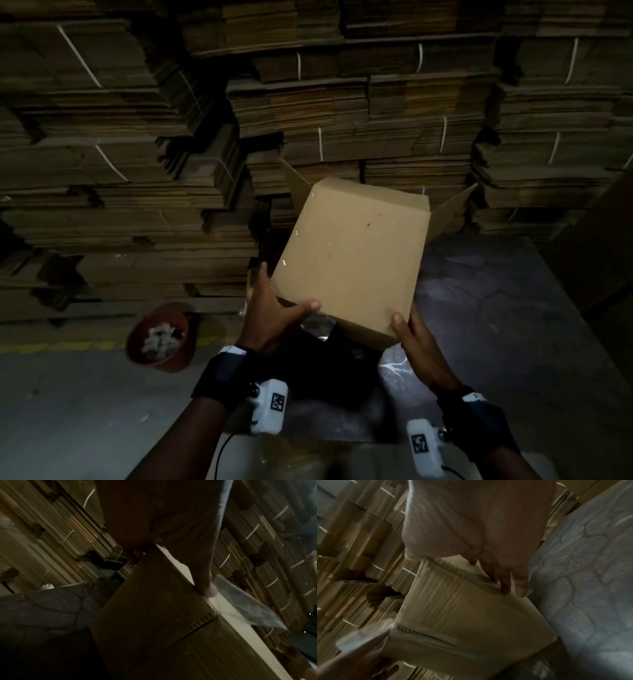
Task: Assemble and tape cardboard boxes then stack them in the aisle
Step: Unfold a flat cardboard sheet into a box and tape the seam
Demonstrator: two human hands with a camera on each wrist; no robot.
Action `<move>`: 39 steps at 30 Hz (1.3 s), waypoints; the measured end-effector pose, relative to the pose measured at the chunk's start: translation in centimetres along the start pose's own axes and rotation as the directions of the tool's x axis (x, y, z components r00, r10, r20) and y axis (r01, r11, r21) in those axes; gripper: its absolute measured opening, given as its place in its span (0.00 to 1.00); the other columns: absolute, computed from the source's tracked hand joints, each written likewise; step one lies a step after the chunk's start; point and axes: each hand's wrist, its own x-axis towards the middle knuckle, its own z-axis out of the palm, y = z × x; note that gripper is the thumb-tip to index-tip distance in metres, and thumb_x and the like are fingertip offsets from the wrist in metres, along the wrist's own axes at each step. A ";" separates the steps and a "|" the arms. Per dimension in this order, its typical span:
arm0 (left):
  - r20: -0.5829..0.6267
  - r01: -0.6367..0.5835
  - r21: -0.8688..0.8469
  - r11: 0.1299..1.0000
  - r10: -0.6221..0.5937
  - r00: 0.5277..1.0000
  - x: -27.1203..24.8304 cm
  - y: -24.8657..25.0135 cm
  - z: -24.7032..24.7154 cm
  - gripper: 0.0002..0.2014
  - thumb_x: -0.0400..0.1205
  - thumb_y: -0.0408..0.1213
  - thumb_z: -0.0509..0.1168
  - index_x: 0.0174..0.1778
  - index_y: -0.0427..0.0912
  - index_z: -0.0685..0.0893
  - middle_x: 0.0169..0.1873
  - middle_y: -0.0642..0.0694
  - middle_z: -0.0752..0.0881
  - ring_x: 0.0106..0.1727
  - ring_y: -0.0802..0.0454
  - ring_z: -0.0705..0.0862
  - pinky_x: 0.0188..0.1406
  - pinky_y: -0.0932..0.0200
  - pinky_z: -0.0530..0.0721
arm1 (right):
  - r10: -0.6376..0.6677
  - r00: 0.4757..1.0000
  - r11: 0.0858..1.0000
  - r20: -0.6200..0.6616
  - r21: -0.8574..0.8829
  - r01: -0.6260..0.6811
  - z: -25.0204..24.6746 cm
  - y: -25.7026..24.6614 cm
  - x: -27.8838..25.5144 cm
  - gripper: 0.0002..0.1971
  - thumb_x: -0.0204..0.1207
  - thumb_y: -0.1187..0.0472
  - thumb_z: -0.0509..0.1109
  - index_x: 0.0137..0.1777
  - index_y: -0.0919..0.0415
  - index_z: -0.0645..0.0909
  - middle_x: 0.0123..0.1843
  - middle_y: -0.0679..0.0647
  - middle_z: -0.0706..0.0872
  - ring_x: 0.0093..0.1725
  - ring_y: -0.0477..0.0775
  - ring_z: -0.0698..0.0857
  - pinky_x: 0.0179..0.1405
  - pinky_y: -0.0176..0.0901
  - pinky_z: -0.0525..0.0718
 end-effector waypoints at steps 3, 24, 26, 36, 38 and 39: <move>0.003 -0.075 -0.094 0.993 0.075 0.997 0.6 0.7 -0.7 0.58 0.53 0.78 0.77 0.77 0.53 0.73 0.69 0.48 0.78 0.69 0.48 0.79 0.69 0.45 0.82 | -0.044 0.999 0.999 -0.032 0.007 0.044 -0.8 -0.6 0.4 0.43 0.71 0.19 0.62 0.85 0.32 0.60 0.75 0.22 0.75 0.75 0.30 0.75 0.76 0.47 0.76; 0.093 -0.227 -0.565 0.794 0.334 0.938 0.9 9.7 -7.4 0.27 0.83 0.54 0.66 0.78 0.60 0.68 0.67 0.55 0.82 0.60 0.59 0.88 0.49 0.64 0.87 | -0.267 0.960 0.936 -0.087 0.213 0.280 -6.6 -12.4 4.2 0.25 0.83 0.61 0.62 0.80 0.50 0.70 0.66 0.40 0.88 0.63 0.41 0.87 0.56 0.33 0.85; 0.154 -0.220 -0.552 0.804 0.357 0.921 1.5 10.0 -7.7 0.31 0.83 0.52 0.63 0.84 0.54 0.66 0.69 0.51 0.84 0.64 0.55 0.87 0.52 0.63 0.87 | -0.234 0.971 0.945 -0.055 0.221 0.240 -6.9 -12.9 4.9 0.27 0.81 0.53 0.62 0.81 0.48 0.71 0.66 0.39 0.89 0.64 0.42 0.87 0.57 0.34 0.85; 0.229 -0.150 -0.465 0.873 0.282 0.932 7.2 6.9 -4.9 0.28 0.89 0.43 0.64 0.85 0.53 0.67 0.70 0.51 0.84 0.67 0.52 0.86 0.62 0.54 0.86 | -0.064 0.998 0.962 0.027 0.268 0.054 -5.9 -9.5 9.3 0.31 0.84 0.46 0.63 0.87 0.45 0.65 0.77 0.52 0.82 0.75 0.58 0.81 0.78 0.62 0.74; 0.238 -0.134 -0.455 0.880 0.266 0.934 7.7 6.0 -4.2 0.28 0.89 0.41 0.63 0.86 0.52 0.65 0.71 0.50 0.83 0.67 0.52 0.86 0.60 0.57 0.87 | -0.034 0.999 0.968 0.037 0.250 0.024 -5.7 -8.5 10.3 0.37 0.79 0.43 0.68 0.88 0.46 0.63 0.79 0.53 0.80 0.76 0.57 0.81 0.80 0.62 0.73; 0.241 -0.124 -0.455 0.882 0.256 0.936 8.0 5.3 -3.8 0.28 0.89 0.41 0.63 0.86 0.52 0.65 0.71 0.48 0.83 0.68 0.51 0.85 0.58 0.58 0.87 | -0.020 0.999 0.971 0.046 0.240 0.008 -5.6 -7.8 10.7 0.42 0.75 0.40 0.71 0.88 0.47 0.62 0.80 0.53 0.79 0.77 0.57 0.80 0.81 0.62 0.71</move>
